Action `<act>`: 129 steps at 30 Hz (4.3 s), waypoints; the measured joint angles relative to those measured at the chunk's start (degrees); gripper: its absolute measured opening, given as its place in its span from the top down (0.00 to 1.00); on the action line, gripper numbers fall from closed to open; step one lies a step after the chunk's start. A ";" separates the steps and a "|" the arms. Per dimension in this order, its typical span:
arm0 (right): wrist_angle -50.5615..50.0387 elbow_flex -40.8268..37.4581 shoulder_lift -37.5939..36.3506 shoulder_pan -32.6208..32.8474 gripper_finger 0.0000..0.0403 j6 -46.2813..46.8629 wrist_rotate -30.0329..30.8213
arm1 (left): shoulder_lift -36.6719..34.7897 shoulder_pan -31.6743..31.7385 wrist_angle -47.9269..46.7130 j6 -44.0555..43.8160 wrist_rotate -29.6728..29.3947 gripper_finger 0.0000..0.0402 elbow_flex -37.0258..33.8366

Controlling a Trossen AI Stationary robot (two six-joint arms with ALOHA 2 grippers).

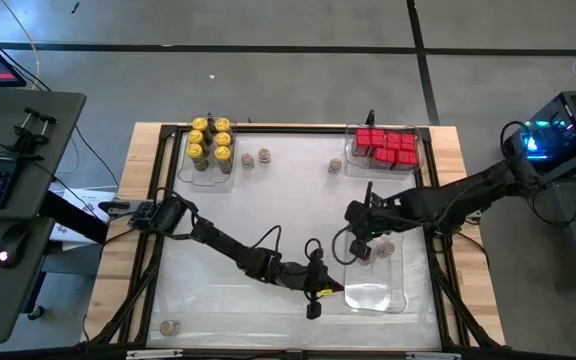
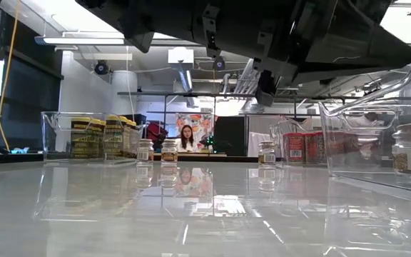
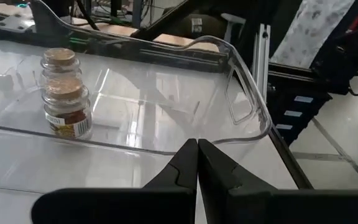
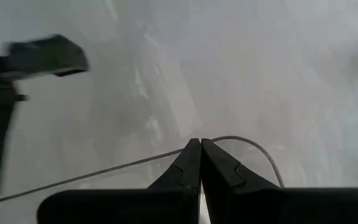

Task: Sort spices by type
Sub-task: Adjust the brown seasoning bottles in the bottom transparent bin

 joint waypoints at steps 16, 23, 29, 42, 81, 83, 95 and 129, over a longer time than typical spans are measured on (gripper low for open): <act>-6.77 -2.12 -7.59 11.18 1.00 13.92 -11.26 | -16.24 2.38 -32.56 16.56 -2.08 1.00 -0.34; -2.32 -8.42 -4.06 11.49 1.00 16.71 -9.70 | -17.30 3.56 -36.68 9.23 -3.54 1.00 -3.44; -0.09 -10.13 -4.12 10.46 1.00 16.30 -9.59 | -17.25 1.30 -32.51 1.39 -3.37 1.00 -9.21; 2.04 -14.19 -4.14 10.49 1.00 19.45 -8.61 | -17.25 -2.41 -18.55 -17.81 -4.00 1.00 -22.49; -19.08 -6.83 -4.18 8.80 1.00 20.41 -8.74 | -17.25 -2.61 -17.71 -19.31 -4.02 1.00 -23.67; -18.49 -6.82 -4.18 8.87 1.00 18.57 -11.91 | -17.25 -2.80 -17.70 -19.31 -3.93 1.00 -23.67; -19.97 -6.82 -3.50 8.04 1.00 14.21 -13.54 | -17.25 -3.65 -17.90 -19.32 -4.20 1.00 -23.67; -16.47 -10.97 -0.86 7.87 1.00 19.11 -12.96 | -17.25 -3.76 -17.85 -19.44 -4.25 1.00 -23.67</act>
